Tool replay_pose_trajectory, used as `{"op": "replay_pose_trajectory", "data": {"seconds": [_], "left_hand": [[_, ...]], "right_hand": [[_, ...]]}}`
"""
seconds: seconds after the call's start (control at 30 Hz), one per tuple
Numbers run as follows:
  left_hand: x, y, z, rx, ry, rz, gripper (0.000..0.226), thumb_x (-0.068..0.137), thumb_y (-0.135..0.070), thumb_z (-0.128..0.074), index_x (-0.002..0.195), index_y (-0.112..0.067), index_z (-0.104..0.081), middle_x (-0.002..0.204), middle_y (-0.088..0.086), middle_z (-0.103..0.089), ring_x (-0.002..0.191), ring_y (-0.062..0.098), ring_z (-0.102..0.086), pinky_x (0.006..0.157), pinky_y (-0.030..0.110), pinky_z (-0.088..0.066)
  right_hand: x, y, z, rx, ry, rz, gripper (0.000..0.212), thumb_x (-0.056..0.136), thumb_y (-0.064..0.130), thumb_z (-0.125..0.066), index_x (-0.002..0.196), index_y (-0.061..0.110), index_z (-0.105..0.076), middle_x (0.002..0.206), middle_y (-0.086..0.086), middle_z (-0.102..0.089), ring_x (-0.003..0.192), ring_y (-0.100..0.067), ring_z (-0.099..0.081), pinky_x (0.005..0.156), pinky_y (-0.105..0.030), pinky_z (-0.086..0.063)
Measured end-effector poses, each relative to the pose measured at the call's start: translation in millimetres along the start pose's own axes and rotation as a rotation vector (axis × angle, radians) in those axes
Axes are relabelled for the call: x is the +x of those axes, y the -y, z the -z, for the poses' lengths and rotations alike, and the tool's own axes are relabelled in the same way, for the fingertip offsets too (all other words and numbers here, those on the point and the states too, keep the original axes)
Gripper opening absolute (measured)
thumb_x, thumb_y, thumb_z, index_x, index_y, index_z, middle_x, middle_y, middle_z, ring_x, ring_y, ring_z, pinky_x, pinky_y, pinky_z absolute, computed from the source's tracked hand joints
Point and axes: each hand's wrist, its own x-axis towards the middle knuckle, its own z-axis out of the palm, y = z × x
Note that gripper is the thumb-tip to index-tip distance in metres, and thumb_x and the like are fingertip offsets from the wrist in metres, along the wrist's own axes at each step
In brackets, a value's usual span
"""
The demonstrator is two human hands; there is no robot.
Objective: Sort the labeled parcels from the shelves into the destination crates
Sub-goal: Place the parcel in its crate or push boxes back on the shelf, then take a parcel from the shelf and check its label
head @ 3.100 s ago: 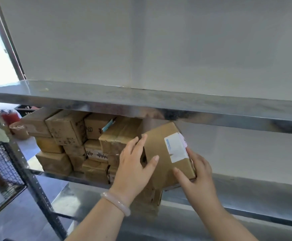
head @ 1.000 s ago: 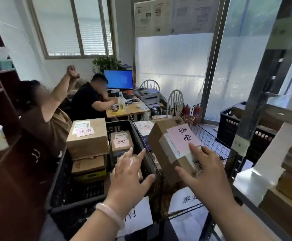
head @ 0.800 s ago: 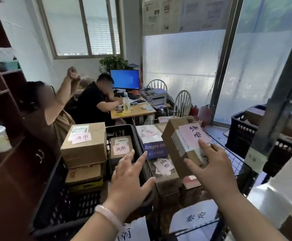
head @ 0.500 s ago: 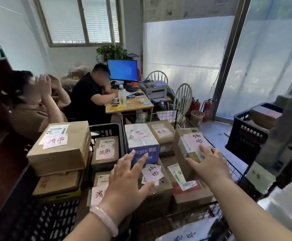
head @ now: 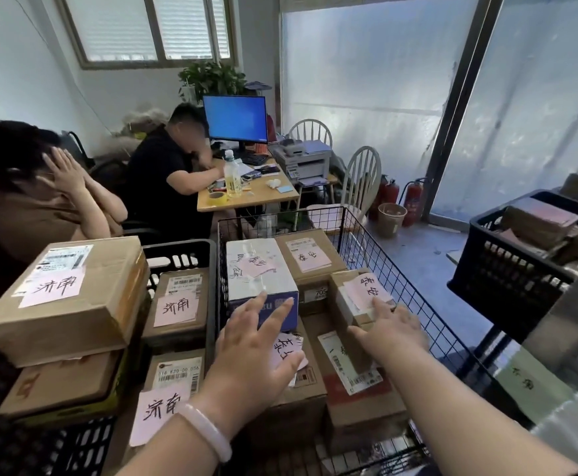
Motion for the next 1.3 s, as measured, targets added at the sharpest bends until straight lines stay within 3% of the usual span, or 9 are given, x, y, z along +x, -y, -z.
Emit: {"op": "replay_pose_trajectory", "data": {"seconds": [0.17, 0.4, 0.6, 0.9, 1.0, 1.1, 1.3], "left_hand": [[7.2, -14.1, -4.4, 0.000, 0.036, -0.061, 0.076, 0.094, -0.063, -0.043, 0.149, -0.056, 0.008, 0.163, -0.014, 0.013, 0.148, 0.009, 0.014, 0.121, 0.039, 0.005], [3.8, -39.7, -0.6, 0.063, 0.031, -0.208, 0.079, 0.094, -0.066, -0.039, 0.150, -0.051, 0.014, 0.163, -0.013, 0.013, 0.151, 0.012, 0.009, 0.123, 0.043, 0.000], [-26.0, -71.4, 0.7, 0.096, 0.019, -0.406, 0.078, 0.094, -0.066, -0.038, 0.152, -0.048, 0.011, 0.164, -0.013, 0.012, 0.150, 0.014, 0.012, 0.116, 0.040, 0.013], [-116.3, -129.7, -16.7, -0.025, 0.048, -0.803, 0.080, 0.091, -0.067, -0.041, 0.150, -0.050, 0.011, 0.164, -0.010, 0.009, 0.150, 0.015, 0.012, 0.116, 0.040, 0.015], [-155.9, -159.8, -28.8, -0.081, 0.098, -0.935, 0.081, 0.091, -0.065, -0.042, 0.152, -0.047, 0.008, 0.166, -0.006, 0.008, 0.151, 0.018, 0.009, 0.120, 0.042, 0.007], [-196.1, -197.2, -36.5, -0.163, 0.130, -1.044, 0.081, 0.090, -0.064, -0.046, 0.153, -0.047, 0.003, 0.166, -0.006, 0.005, 0.152, 0.018, 0.007, 0.123, 0.044, 0.001], [-266.7, -266.9, -36.9, -0.239, 0.136, -1.242, 0.079, 0.088, -0.064, -0.050, 0.153, -0.046, -0.007, 0.165, -0.001, -0.011, 0.151, 0.021, -0.009, 0.122, 0.046, -0.011]], "right_hand": [[-10.7, -5.9, 6.8, -0.015, -0.022, 0.047, 0.104, 0.078, 0.077, -0.049, 0.155, 0.029, 0.003, 0.163, -0.007, -0.001, 0.149, -0.030, -0.002, 0.118, -0.049, -0.008], [-85.3, -29.7, 18.3, 0.113, -0.236, 0.234, 0.090, 0.081, 0.069, -0.054, 0.153, 0.037, -0.010, 0.163, 0.006, -0.002, 0.149, -0.018, 0.001, 0.119, -0.039, -0.003], [-182.8, -68.0, 20.9, 0.070, -0.280, 0.267, 0.095, 0.079, 0.073, -0.053, 0.151, 0.047, 0.003, 0.163, 0.010, 0.005, 0.149, -0.012, 0.008, 0.122, -0.038, -0.001], [-356.0, -121.3, 5.9, 0.028, -0.526, -0.032, 0.086, 0.082, 0.075, -0.042, 0.152, 0.044, -0.002, 0.161, 0.017, -0.001, 0.147, -0.003, 0.007, 0.118, -0.027, 0.008], [-411.6, -143.6, -3.2, 0.000, -0.543, -0.193, 0.090, 0.080, 0.080, -0.039, 0.147, 0.049, 0.012, 0.159, 0.019, 0.011, 0.145, -0.002, 0.016, 0.120, -0.031, 0.005], [-466.6, -168.9, -5.0, -0.047, -0.537, -0.336, 0.094, 0.078, 0.081, -0.040, 0.137, 0.051, 0.027, 0.155, 0.021, 0.021, 0.137, 0.002, 0.027, 0.116, -0.028, 0.012], [-557.2, -214.7, 2.2, -0.020, -0.673, -0.584, 0.095, 0.082, 0.070, -0.052, 0.151, 0.043, 0.009, 0.161, 0.014, 0.009, 0.146, -0.006, 0.016, 0.118, -0.031, 0.003]]}}
